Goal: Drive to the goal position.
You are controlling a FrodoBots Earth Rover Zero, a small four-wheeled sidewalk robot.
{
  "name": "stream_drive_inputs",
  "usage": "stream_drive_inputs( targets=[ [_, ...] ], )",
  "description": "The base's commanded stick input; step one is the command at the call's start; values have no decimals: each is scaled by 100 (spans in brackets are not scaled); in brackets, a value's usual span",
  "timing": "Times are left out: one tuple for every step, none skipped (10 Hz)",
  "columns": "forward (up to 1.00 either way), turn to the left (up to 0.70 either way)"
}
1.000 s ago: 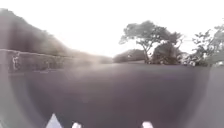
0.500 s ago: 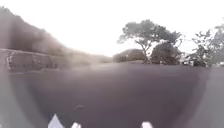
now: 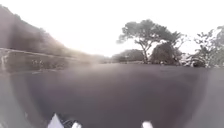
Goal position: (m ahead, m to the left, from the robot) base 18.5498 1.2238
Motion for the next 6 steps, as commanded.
stream_drive_inputs(
  targets=[
    [70, 0],
    [70, 0],
    [70, 0],
    [70, 0],
    [70, 0],
    [70, 0]
  ],
)
